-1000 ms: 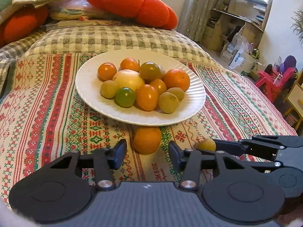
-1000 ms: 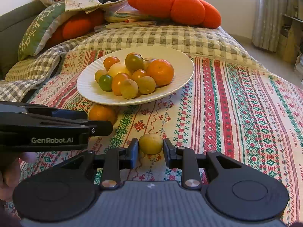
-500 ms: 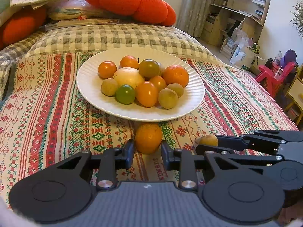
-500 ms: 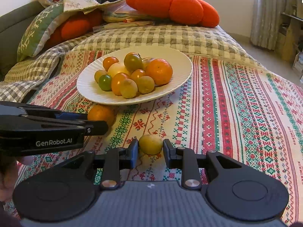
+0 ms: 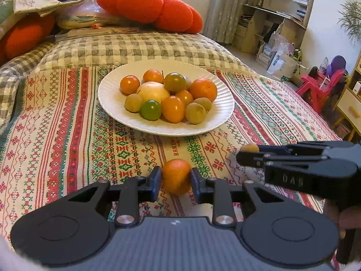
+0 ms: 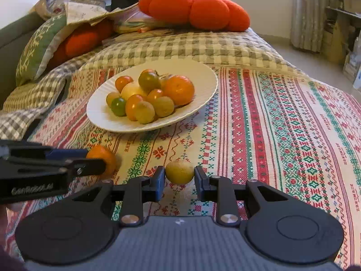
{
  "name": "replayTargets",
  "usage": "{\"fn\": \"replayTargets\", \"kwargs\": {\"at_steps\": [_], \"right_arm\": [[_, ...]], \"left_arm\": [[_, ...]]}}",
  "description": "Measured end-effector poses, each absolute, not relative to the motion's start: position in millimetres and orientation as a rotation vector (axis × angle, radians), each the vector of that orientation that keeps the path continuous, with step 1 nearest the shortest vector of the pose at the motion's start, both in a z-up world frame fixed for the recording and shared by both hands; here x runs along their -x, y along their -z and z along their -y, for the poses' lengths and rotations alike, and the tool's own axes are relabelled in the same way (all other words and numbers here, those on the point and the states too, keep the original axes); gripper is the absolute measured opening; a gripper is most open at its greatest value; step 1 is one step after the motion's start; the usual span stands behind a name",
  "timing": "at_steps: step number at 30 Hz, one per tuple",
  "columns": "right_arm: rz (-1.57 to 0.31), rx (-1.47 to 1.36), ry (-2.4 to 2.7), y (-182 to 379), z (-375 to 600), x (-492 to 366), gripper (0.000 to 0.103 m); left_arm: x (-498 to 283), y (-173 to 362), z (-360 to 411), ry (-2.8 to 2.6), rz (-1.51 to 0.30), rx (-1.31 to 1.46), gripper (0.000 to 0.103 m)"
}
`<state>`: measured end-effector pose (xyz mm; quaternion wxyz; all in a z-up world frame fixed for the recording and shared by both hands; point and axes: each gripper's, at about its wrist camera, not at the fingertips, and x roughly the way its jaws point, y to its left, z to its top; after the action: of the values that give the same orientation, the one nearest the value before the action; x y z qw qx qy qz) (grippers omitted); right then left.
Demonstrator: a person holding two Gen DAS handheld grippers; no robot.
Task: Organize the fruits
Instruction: 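Carry the mandarin and the yellow fruit up and over to the plate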
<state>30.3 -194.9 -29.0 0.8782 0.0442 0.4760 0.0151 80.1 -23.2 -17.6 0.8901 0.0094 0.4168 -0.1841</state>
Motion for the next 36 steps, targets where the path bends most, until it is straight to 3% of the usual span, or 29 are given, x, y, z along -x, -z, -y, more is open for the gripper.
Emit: {"fn": "replayTargets", "kwargs": {"at_steps": [7,19,36], "right_arm": [[-0.975,-0.130,-0.019,23,198,-32,0.025],[-1.001,-0.101,-0.033,28,193,-31,0.025],[-1.002,-0.087,-0.035,29,191,-31,0.025]], "left_arm": [[-82,17,22,0.376,-0.875,-0.016,0.014],[-79,24,24,0.383,-0.888,-0.030,0.021],[-73,9,20,0.387,-0.828,0.048,0.019]]}}
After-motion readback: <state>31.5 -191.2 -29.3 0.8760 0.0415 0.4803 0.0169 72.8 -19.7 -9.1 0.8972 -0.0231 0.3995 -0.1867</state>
